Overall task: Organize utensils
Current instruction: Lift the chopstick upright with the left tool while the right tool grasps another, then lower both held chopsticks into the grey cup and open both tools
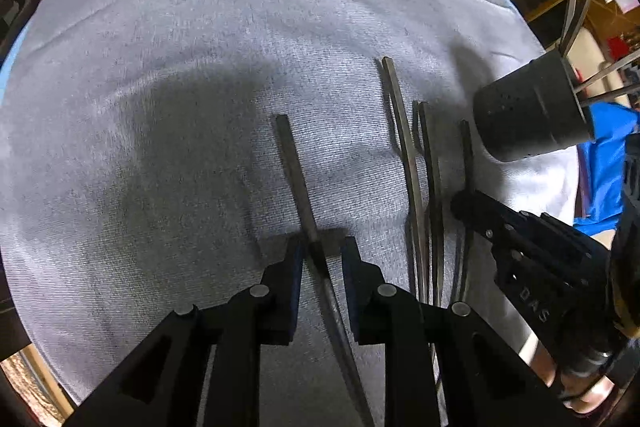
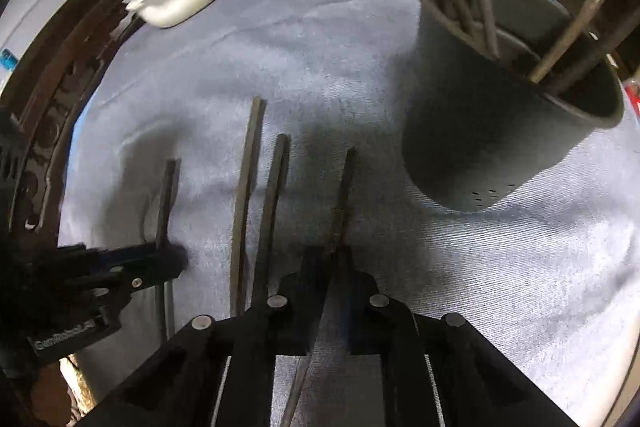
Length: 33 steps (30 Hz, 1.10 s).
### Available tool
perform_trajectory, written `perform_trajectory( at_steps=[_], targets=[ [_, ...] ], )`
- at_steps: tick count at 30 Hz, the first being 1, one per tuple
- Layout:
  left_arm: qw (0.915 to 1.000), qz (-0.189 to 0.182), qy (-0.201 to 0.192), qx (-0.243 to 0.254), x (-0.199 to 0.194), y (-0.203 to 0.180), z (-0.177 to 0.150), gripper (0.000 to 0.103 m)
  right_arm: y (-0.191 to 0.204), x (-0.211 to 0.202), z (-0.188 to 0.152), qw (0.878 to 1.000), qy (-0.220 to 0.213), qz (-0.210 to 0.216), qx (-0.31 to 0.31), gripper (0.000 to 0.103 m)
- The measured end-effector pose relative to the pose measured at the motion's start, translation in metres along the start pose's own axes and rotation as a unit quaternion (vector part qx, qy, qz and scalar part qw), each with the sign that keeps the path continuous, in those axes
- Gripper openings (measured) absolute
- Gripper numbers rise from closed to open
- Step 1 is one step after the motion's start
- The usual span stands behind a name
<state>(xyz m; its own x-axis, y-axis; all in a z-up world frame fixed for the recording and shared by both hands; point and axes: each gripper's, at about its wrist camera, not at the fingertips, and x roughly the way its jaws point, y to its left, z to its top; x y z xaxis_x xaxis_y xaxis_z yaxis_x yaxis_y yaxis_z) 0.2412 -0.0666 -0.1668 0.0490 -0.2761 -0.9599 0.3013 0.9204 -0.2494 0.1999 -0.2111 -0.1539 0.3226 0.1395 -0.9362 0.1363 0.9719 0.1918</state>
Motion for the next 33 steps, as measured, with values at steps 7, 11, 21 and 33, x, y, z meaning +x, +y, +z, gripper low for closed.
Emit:
perform_trajectory(
  at_steps=[7, 11, 21, 33],
  targets=[
    [0.9996, 0.013, -0.019, -0.018, -0.007, -0.001, -0.004, 0.01, -0.013, -0.022, -0.004, 0.998, -0.03, 0.053, 0.018, 0.006],
    [0.9978, -0.005, -0.061, -0.026, -0.036, 0.004, -0.013, 0.007, -0.017, -0.047, -0.007, 0.994, -0.064, 0.093, 0.014, 0.006],
    [0.9831, -0.018, -0.182, 0.009, -0.108, -0.014, -0.037, 0.006, -0.018, -0.117, -0.018, 0.975, -0.18, 0.127, -0.019, 0.006],
    [0.9565, -0.04, -0.287, 0.032, -0.174, -0.054, -0.05, 0.006, -0.043, -0.199, -0.031, 0.934, -0.337, 0.12, -0.004, 0.006]
  ],
)
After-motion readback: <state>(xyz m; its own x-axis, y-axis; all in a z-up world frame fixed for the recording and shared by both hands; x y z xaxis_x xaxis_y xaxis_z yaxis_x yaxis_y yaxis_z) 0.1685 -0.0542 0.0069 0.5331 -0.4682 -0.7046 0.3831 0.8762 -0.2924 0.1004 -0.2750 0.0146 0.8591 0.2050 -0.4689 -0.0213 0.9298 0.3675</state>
